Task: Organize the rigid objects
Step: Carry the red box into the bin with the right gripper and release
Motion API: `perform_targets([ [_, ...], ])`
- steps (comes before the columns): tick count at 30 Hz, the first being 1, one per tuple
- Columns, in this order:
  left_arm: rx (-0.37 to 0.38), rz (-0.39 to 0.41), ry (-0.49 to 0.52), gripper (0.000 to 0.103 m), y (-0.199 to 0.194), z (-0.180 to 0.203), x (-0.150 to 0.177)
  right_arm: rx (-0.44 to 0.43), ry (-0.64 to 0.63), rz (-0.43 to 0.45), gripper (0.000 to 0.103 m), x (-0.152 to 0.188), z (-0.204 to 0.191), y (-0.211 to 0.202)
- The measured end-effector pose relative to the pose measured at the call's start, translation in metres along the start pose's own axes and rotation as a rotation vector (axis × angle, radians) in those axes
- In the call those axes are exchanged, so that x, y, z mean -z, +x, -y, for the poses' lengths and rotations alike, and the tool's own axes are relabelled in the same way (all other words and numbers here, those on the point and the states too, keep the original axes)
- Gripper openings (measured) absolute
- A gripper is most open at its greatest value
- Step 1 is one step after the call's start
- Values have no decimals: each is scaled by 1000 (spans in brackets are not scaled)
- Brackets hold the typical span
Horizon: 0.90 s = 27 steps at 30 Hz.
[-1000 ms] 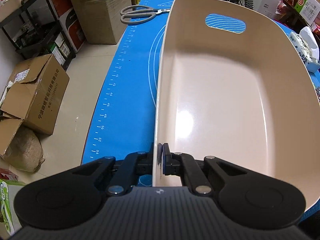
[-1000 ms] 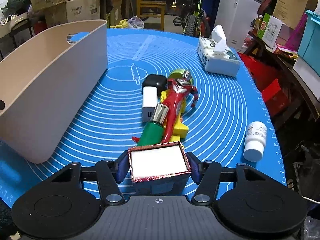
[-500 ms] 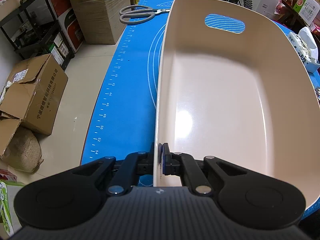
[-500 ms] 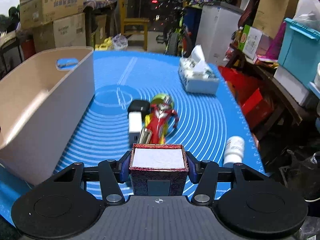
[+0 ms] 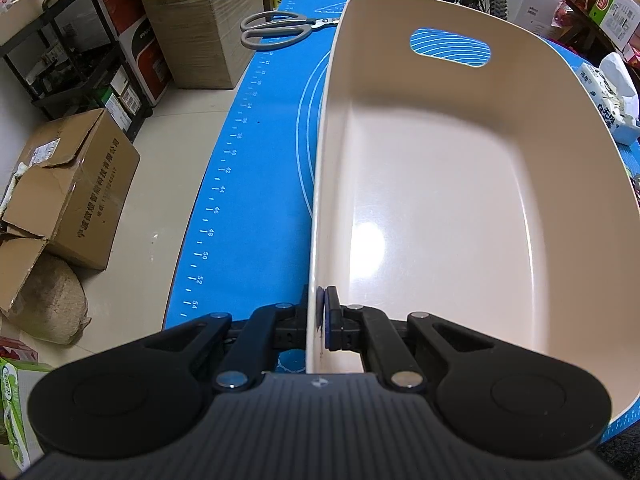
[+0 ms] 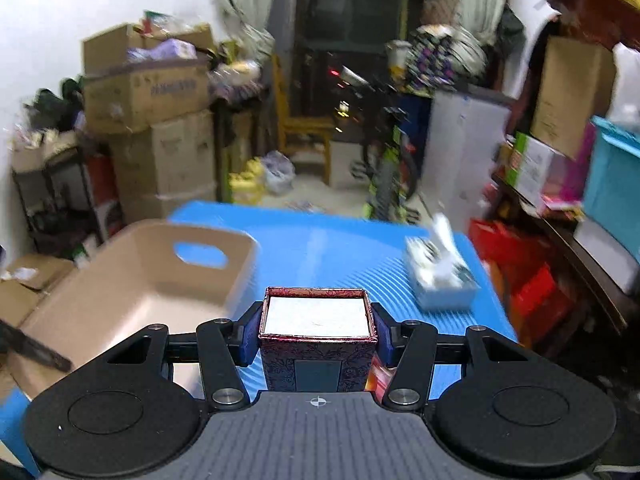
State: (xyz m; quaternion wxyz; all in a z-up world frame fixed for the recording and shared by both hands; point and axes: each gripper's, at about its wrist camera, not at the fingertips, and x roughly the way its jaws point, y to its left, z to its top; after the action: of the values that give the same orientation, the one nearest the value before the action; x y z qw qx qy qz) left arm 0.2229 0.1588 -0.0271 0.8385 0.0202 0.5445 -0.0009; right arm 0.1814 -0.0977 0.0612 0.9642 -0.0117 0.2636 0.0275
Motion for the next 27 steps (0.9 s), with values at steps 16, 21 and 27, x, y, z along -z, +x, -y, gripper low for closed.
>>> perform_targets([
  [16, -5, 0, 7, 6, 1, 2, -1, -185, -92, -89, 59, -17, -105, 66],
  [21, -5, -1, 6, 6, 1, 2, -1, -190, -103, -204, 59, -3, -121, 94],
  [27, -12, -2, 10, 6, 1, 4, -1, -189, -160, -333, 59, 13, -134, 117],
])
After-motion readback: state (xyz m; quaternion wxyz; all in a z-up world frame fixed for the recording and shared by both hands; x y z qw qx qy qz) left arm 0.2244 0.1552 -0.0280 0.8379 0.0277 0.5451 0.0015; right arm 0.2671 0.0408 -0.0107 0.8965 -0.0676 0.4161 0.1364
